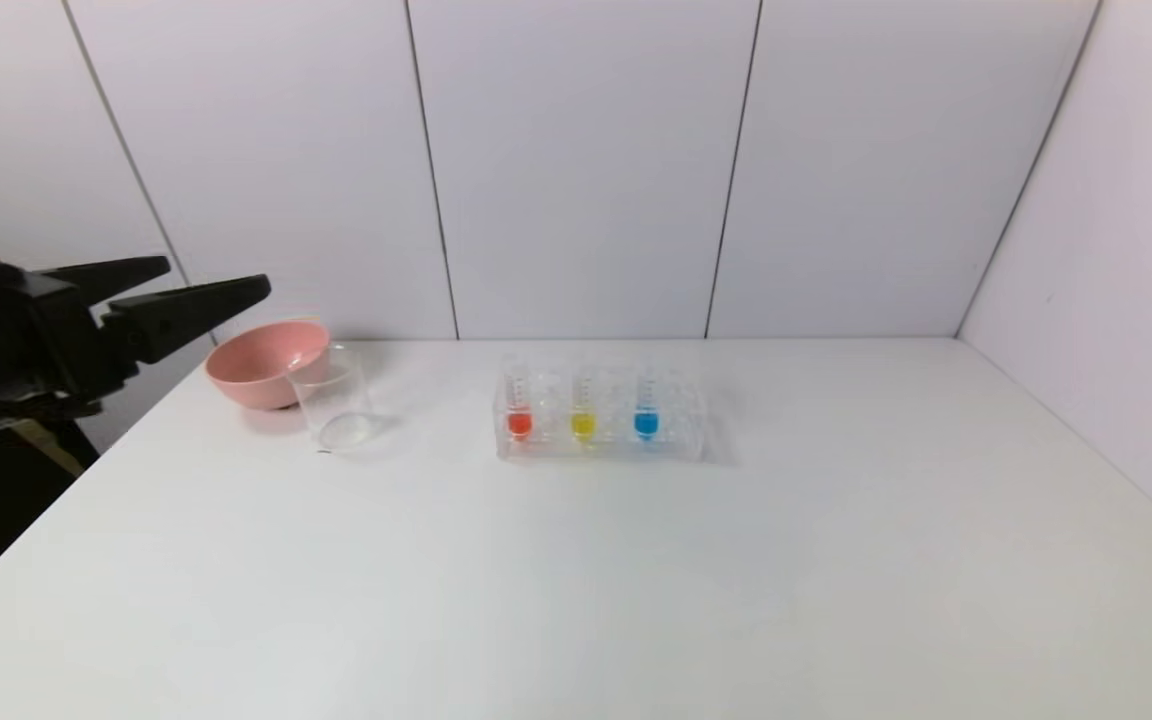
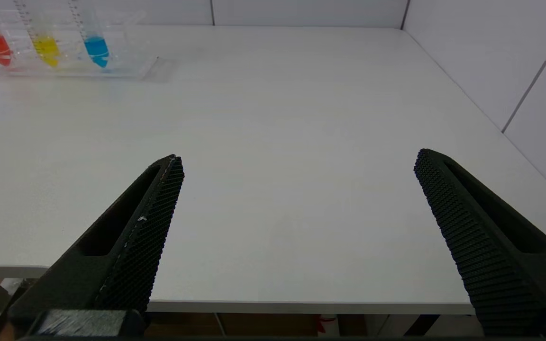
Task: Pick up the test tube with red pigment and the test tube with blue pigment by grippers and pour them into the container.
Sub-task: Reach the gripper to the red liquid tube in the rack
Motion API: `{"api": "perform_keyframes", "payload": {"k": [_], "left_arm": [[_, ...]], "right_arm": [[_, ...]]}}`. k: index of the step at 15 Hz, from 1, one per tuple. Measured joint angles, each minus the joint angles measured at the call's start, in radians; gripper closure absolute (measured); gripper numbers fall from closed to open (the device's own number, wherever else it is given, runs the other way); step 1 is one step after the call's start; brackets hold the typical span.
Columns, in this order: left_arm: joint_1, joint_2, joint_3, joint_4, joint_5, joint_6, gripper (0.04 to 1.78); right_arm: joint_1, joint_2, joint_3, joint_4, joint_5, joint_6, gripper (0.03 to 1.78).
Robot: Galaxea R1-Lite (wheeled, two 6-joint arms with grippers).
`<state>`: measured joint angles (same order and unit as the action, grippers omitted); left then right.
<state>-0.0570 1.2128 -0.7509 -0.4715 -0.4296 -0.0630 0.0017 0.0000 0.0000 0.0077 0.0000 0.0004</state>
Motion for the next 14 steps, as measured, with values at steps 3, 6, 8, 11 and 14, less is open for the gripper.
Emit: {"api": "perform_keyframes", "payload": {"k": [3, 6, 8, 11, 14], "left_arm": [[-0.036, 0.124, -0.02, -0.097, -0.002, 0.003, 0.06], [-0.048, 0.242, -0.056, -0.158, -0.005, 0.004, 0.06], [-0.059, 0.327, -0.071, -0.224, -0.006, 0.007, 0.06], [-0.083, 0.459, -0.086, -0.373, -0.032, 0.011, 0.06], [-0.098, 0.557, -0.117, -0.431, -0.148, 0.012, 0.06]], "right_arm": [[0.0, 0.0, 0.0, 0.0, 0.0, 0.0, 0.04], [-0.001, 0.0, 0.0, 0.0, 0.0, 0.0, 0.04], [0.0, 0.0, 0.0, 0.0, 0.0, 0.0, 0.04], [0.0, 0.0, 0.0, 0.0, 0.0, 0.0, 0.04], [-0.001, 0.0, 0.0, 0.0, 0.0, 0.0, 0.04]]}}
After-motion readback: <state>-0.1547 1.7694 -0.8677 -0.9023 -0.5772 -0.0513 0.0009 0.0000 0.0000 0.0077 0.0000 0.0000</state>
